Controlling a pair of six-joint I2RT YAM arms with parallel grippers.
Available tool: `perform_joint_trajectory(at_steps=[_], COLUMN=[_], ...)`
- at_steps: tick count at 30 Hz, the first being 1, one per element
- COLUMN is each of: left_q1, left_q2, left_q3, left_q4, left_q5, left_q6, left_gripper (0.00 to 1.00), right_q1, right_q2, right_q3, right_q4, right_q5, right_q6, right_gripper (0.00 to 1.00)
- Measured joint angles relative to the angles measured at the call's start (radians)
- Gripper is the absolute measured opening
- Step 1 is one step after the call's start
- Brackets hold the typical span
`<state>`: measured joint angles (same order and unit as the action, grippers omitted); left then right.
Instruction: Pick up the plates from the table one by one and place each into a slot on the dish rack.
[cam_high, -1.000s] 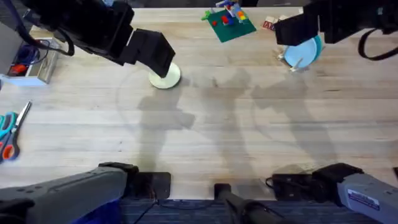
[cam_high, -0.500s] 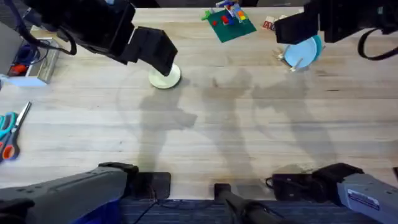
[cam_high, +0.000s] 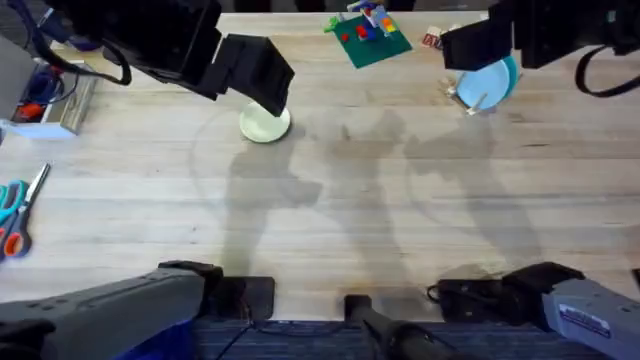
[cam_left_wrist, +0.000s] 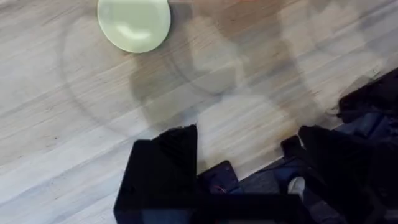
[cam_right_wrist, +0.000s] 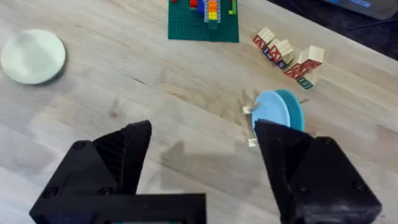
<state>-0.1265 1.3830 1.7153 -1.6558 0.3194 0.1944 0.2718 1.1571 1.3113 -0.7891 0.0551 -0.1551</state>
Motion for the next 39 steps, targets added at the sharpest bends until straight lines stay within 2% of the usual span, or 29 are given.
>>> perform_joint_trajectory(at_steps=[3, 4, 9, 10, 11, 19, 26, 29, 35, 39], left_q1=[0.000, 0.000, 0.000, 0.000, 0.000, 0.000, 0.010, 0.051, 0.169, 0.218], left_q2=[0.000, 0.000, 0.000, 0.000, 0.000, 0.000, 0.000, 0.013, 0.089, 0.157], left_q3=[0.000, 0.000, 0.000, 0.000, 0.000, 0.000, -0.011, -0.035, -0.103, -0.126], left_q4=[0.000, 0.000, 0.003, 0.003, 0.001, 0.012, 0.071, 0.078, 0.103, 0.116], left_q5=[0.017, 0.027, 0.051, 0.052, 0.052, 0.057, 0.120, 0.152, 0.219, 0.235], left_q6=[0.000, -0.003, -0.003, 0.001, 0.000, -0.020, -0.005, 0.017, 0.080, 0.115], left_gripper=[0.993, 0.941, 0.151, 0.074, 0.048, 0.042, 0.043, 0.043, 0.043, 0.043], right_q1=[0.000, 0.000, 0.000, 0.000, 0.000, 0.000, 0.000, 0.000, 0.000, 0.000], right_q2=[0.000, 0.000, 0.000, 0.000, 0.000, 0.000, 0.000, 0.000, 0.000, 0.000], right_q3=[0.000, 0.000, 0.000, 0.000, 0.000, 0.000, 0.000, 0.000, 0.000, 0.000], right_q4=[0.000, 0.000, 0.000, 0.000, 0.000, 0.000, 0.000, 0.000, 0.000, 0.000], right_q5=[0.000, 0.000, 0.000, 0.000, 0.000, 0.000, 0.000, 0.000, 0.000, 0.000], right_q6=[0.002, 0.002, 0.002, 0.002, 0.002, 0.002, 0.002, 0.002, 0.002, 0.002], right_gripper=[0.993, 0.993, 0.993, 0.993, 0.993, 0.993, 0.995, 0.995, 0.993, 0.993])
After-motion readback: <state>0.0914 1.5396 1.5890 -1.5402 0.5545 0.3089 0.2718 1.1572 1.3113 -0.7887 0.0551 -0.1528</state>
